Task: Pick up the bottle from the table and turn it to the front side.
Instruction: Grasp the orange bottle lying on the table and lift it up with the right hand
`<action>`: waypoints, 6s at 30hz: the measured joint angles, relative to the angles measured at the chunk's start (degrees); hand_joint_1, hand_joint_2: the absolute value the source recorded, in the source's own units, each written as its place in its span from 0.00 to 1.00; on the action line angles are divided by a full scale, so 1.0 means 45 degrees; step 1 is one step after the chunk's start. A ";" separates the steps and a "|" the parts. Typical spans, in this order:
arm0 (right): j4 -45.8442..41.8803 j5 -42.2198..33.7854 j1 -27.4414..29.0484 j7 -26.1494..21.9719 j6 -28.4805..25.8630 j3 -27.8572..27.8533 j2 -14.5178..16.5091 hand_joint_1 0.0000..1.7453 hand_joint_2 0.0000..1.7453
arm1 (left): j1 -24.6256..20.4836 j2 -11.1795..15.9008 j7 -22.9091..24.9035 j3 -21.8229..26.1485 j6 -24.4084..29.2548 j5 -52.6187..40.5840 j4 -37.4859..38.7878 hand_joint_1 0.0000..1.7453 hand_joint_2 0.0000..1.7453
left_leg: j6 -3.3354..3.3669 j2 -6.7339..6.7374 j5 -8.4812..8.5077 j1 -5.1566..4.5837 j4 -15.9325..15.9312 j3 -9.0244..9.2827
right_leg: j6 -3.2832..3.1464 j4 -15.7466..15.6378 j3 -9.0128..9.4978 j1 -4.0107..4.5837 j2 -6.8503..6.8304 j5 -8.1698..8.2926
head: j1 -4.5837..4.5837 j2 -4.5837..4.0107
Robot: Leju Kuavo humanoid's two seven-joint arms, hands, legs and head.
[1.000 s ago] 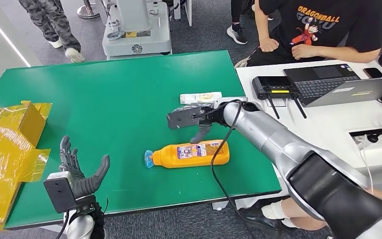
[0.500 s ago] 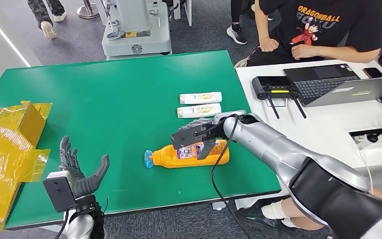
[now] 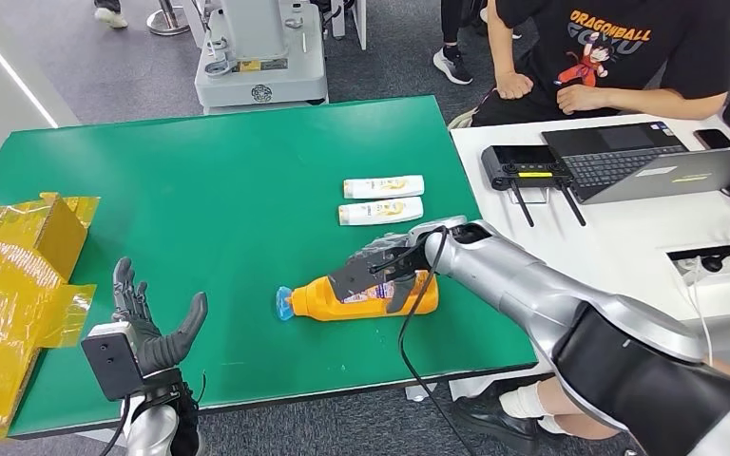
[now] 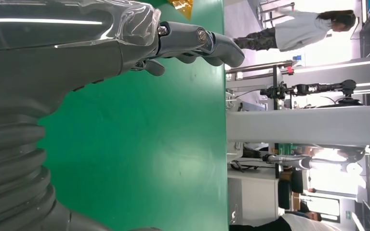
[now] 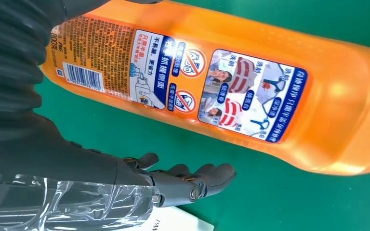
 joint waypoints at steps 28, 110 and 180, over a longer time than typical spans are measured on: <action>0.0778 0.0487 0.1194 -0.0131 -0.2779 0.1066 0.1400 0.00 1.00 | 0.0153 0.0010 -0.0083 0.0000 0.0495 0.0149 0.0012 0.00 1.00 | 0.0000 0.0003 0.0001 0.0002 -0.0003 0.0009 | 0.0000 0.0000 0.0008 0.0001 0.0002 0.0000 | 0.0000 0.0000; 0.0645 0.0900 0.1052 0.0327 -0.3320 0.1371 0.0622 0.64 1.00 | 0.0138 0.0102 0.0146 0.0006 0.0355 0.0430 -0.0068 0.00 1.00 | 0.0005 0.0003 0.0006 0.0002 0.0000 0.0022 | 0.0007 -0.0003 0.0023 0.0001 0.0002 0.0005 | 0.0000 0.0000; -0.1613 -0.2236 0.4821 -0.4226 -1.1797 -0.4860 0.3251 1.00 1.00 | -0.0918 0.0687 0.0239 0.1427 0.1178 -0.0708 0.0191 0.00 1.00 | 0.0002 -0.0004 0.0009 0.0004 -0.0006 -0.0009 | 0.0008 0.0001 -0.0008 0.0003 -0.0003 0.0005 | 0.0001 0.0000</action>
